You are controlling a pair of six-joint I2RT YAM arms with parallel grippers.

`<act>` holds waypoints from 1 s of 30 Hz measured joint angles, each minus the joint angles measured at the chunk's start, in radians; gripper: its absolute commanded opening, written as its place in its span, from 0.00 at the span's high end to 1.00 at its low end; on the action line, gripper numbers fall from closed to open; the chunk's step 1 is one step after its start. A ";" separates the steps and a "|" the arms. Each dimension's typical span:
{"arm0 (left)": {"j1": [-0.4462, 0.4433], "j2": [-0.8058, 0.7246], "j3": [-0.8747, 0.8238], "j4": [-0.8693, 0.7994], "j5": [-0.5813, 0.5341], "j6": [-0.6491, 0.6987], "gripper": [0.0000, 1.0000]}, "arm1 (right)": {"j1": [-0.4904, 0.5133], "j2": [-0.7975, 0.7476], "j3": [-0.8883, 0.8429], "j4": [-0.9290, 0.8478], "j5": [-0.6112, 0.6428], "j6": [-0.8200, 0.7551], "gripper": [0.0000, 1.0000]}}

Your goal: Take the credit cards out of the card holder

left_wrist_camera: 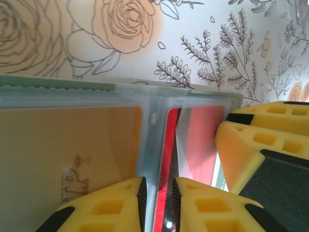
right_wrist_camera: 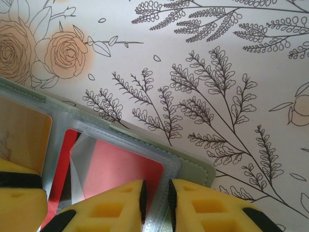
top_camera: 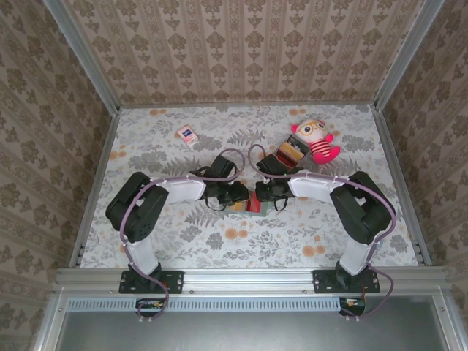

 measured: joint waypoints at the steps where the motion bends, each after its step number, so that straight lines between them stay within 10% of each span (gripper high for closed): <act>1: 0.000 0.002 0.000 0.005 0.005 0.000 0.77 | 0.000 0.000 0.002 -0.002 0.000 0.000 0.78; 30: -0.037 0.004 0.075 -0.126 -0.058 0.061 0.76 | 0.000 0.006 0.012 -0.016 0.000 0.000 0.79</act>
